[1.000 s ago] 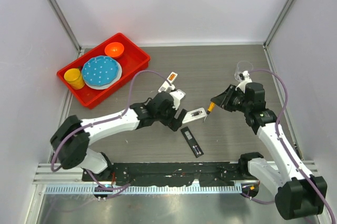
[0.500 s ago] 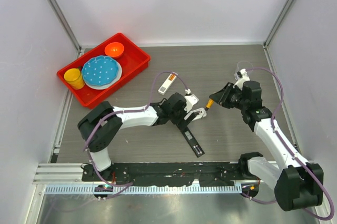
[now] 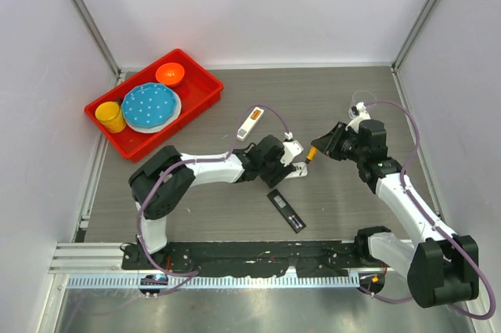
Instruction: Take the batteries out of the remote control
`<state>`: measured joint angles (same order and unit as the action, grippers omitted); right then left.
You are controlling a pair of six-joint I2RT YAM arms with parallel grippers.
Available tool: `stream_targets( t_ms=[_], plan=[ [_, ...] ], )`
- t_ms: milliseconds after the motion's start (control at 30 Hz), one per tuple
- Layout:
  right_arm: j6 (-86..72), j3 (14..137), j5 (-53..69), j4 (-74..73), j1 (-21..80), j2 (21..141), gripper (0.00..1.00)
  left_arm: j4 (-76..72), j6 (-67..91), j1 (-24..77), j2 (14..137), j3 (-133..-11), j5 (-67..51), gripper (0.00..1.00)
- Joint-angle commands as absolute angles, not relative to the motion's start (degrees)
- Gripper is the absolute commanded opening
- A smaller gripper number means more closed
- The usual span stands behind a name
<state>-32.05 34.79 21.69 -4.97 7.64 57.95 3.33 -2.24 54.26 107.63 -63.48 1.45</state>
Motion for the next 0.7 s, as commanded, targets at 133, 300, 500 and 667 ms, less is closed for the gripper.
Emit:
stream_targets(
  t_ms=[133,300,500,667],
  plan=[
    [-31.55,34.54,19.43,-0.35,7.29,59.5,0.01,7.65,-4.05,54.49,107.75,-65.13,-7.91,0.4],
    [-31.9,32.97,17.93,2.55,7.21,59.85,0.01,7.82,-2.38,54.49,106.79,-66.0,-10.8,0.35],
    [-32.52,30.59,14.68,5.01,7.21,58.71,0.01,8.44,-0.35,55.46,107.75,-67.23,-8.44,0.36],
    [-32.69,28.48,12.57,8.61,7.21,57.92,0.01,9.58,2.72,56.16,108.11,-67.33,-7.64,0.41]
  ],
)
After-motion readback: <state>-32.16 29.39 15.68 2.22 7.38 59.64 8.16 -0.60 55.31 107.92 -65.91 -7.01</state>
